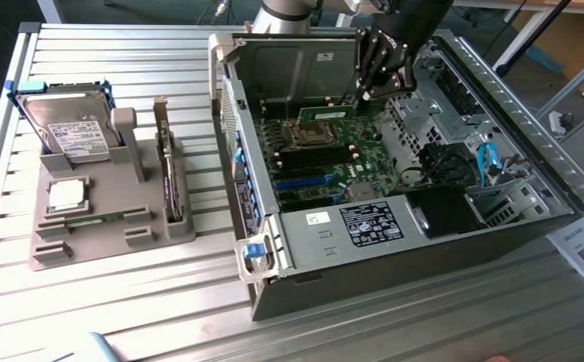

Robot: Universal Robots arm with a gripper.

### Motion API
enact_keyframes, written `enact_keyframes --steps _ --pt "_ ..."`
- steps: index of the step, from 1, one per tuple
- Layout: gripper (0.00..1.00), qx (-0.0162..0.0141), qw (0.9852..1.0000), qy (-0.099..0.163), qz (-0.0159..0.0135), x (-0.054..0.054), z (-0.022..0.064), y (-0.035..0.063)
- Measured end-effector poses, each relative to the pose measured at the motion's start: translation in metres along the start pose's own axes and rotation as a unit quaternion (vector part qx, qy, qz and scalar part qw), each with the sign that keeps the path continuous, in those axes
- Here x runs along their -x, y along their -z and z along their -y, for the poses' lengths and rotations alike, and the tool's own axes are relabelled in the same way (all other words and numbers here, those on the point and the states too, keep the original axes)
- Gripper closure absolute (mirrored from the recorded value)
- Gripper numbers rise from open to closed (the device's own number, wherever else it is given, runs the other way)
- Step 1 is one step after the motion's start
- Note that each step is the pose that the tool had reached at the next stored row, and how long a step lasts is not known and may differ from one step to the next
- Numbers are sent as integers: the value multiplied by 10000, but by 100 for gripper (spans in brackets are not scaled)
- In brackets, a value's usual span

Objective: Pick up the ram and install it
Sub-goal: 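Insert the ram into the slot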

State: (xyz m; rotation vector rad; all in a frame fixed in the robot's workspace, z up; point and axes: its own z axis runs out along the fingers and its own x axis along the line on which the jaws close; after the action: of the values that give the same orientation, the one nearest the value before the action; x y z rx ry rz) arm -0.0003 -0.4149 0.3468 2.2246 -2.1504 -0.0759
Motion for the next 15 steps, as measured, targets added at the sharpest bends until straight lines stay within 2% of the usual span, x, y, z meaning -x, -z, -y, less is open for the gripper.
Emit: enact_keyframes --steps 7,15 --pt "88 0 10000 0 0 0 1 -10" --pt "88 0 10000 0 0 0 8 -115"
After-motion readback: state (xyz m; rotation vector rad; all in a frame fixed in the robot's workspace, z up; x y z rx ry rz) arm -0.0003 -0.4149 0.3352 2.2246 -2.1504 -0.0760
